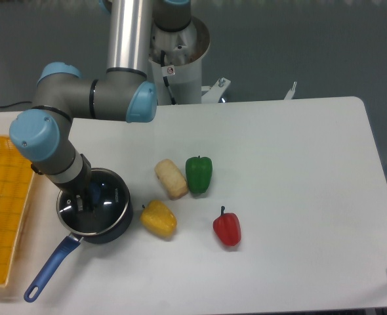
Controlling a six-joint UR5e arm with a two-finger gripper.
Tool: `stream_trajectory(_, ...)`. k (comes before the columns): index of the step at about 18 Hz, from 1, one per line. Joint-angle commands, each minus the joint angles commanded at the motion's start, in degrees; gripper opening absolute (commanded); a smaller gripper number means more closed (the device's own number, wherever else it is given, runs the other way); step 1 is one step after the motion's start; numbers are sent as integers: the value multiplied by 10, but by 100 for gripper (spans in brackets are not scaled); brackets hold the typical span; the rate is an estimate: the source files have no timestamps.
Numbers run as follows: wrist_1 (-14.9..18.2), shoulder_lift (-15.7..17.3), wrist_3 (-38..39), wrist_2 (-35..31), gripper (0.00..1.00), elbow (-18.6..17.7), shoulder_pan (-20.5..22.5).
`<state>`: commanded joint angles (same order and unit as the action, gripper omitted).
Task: Open the lid
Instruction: 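Lift the glass lid up off the saucepan rim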
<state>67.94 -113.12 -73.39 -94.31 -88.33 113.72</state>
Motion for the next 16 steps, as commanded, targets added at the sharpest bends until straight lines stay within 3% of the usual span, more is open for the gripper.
stream_trajectory(4,6,18,-1,1,57,-2,25)
stream_trajectory(12,76,63,-46,1,57,0,107)
stream_trajectory(16,91,71,-84,2,57,2,152)
